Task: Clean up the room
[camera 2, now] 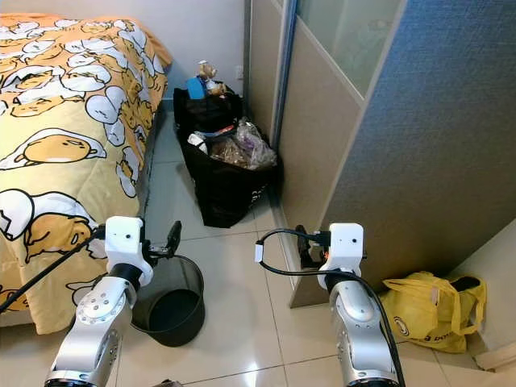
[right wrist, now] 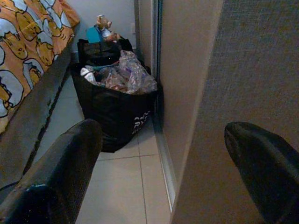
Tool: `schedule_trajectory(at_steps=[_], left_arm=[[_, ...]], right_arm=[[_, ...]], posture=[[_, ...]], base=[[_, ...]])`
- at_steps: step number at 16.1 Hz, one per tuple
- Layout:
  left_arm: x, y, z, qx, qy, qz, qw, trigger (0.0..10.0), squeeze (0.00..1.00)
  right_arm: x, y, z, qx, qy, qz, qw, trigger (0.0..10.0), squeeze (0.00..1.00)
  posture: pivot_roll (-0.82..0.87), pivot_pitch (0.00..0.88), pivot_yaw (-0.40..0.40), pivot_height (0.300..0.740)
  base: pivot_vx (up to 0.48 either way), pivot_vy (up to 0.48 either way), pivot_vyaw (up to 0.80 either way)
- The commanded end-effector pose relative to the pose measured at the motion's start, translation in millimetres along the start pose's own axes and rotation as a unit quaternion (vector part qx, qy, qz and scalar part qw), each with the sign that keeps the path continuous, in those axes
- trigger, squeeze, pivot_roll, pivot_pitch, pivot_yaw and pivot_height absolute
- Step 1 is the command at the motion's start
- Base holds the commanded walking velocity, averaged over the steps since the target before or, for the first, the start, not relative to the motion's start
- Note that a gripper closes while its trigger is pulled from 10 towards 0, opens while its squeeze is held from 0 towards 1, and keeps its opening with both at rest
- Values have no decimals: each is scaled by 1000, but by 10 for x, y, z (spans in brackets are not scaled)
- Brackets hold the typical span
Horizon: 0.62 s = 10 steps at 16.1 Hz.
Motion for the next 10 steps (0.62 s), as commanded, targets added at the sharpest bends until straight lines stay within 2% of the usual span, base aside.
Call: schedule_trajectory(at_steps=[1, 4, 6, 7, 8, 9, 10], left_arm=[[16, 14, 18, -1, 2, 1, 1000, 10000, 0], [16, 14, 18, -1, 2, 1, 1000, 10000, 0], [24, 94, 141, -7, 3, 12, 1000, 10000, 0], [17, 91, 154, -7, -1, 10, 1000, 10000, 0], [18, 115, 166, -13, -2, -3, 1000, 10000, 0], [16, 129, 176, -14, -3, 6, 1000, 10000, 0], [11, 119, 185, -12, -4, 7, 1000, 10000, 0]], right_arm=[[-29, 17, 10, -1, -8, -2, 1000, 10000, 0], [-29, 17, 10, -1, -8, -2, 1000, 10000, 0], [-58, -27, 92, 4, -17, 10, 1000, 10000, 0], [-57, -15, 99, 0, -17, 11, 1000, 10000, 0], [-38, -11, 105, -2, -14, 12, 1000, 10000, 0], [-25, -6, 112, -3, -12, 8, 1000, 10000, 0], [-28, -4, 118, -4, -12, 7, 1000, 10000, 0]], posture=[[-23, 0, -5, 740], [-23, 0, -5, 740], [-22, 0, -8, 740], [-28, 0, -4, 740], [-31, 0, 1, 740], [-34, 0, 8, 740], [-33, 0, 10, 740]], base=[[0, 0, 0], [0, 0, 0], [0, 0, 0], [0, 0, 0], [0, 480, 0], [0, 480, 0], [0, 480, 800]])
Point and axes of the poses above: a point about 5 cm out from each wrist's last joint towards the gripper, its own z axis pointing out of the wrist towards the gripper, its own x axis along the axis of the wrist's last joint, y = z × x, the point moved 5 cm from there along z, pointing out of the wrist towards the gripper, and after that the axes turned 6 degrees about -z, right-handed, at the moved point
